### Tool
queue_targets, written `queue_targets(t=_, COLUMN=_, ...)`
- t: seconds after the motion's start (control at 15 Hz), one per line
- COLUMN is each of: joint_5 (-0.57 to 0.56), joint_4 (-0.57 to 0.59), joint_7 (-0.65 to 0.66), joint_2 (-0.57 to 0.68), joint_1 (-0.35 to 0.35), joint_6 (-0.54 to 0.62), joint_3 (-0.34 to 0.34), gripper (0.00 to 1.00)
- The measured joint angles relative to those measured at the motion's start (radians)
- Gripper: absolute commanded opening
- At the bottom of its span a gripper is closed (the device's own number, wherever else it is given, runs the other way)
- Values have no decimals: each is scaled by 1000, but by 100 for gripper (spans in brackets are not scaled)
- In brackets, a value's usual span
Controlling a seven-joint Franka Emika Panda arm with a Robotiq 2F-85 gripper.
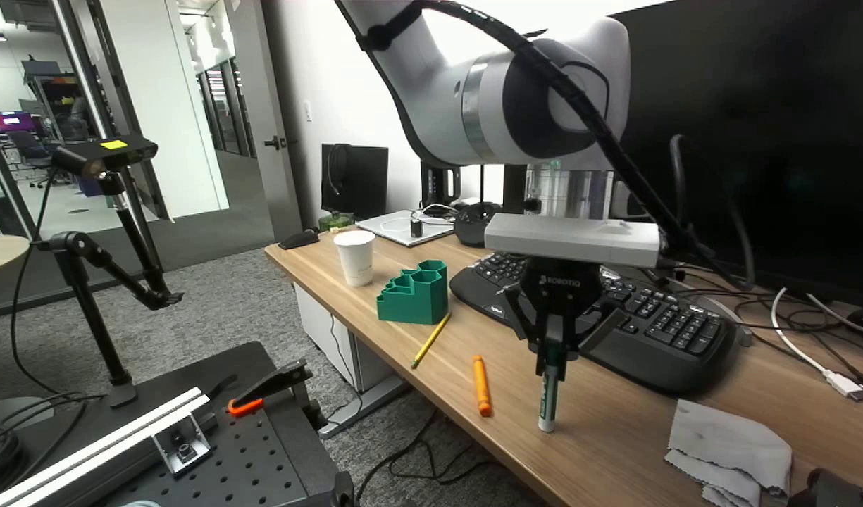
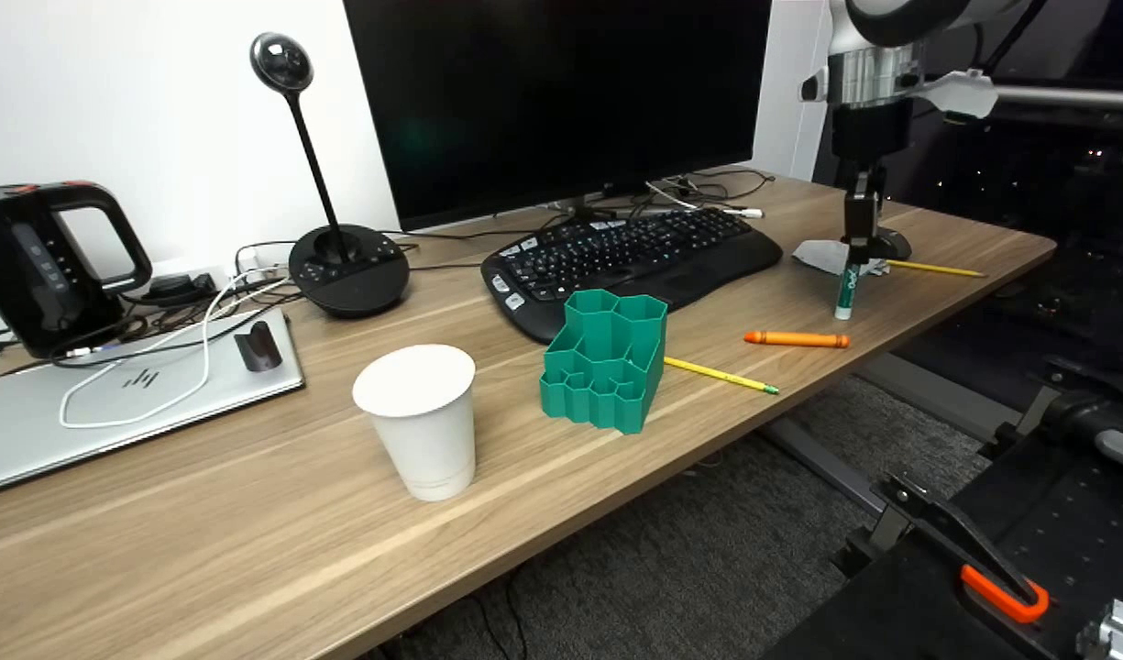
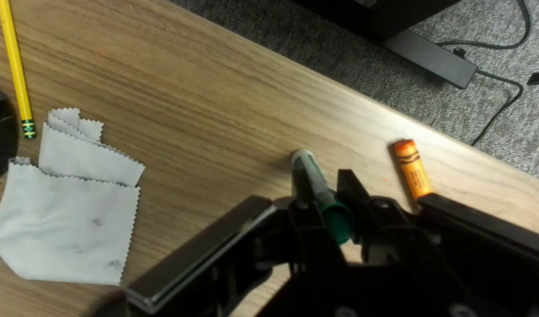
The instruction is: Move the green marker to the left
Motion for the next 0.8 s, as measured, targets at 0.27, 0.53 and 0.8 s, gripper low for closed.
queue_targets(t=0.27, joint_5=-9, joint_4=-74, joint_7=1, joint_2=-37, joint_1=0, joint_6=40, joint_3=-3, gripper=76)
queue_targets(t=0.53, joint_5=-25, joint_4=-114, joint_7=1, joint_2=-65, joint_1=0, joint_6=48, joint_3=-8, gripper=100)
queue_targets(t=0.8, joint_5=-73, joint_4=-160, joint_7=21, joint_2=-136, joint_1=0, joint_6=27, joint_3=-31, gripper=100)
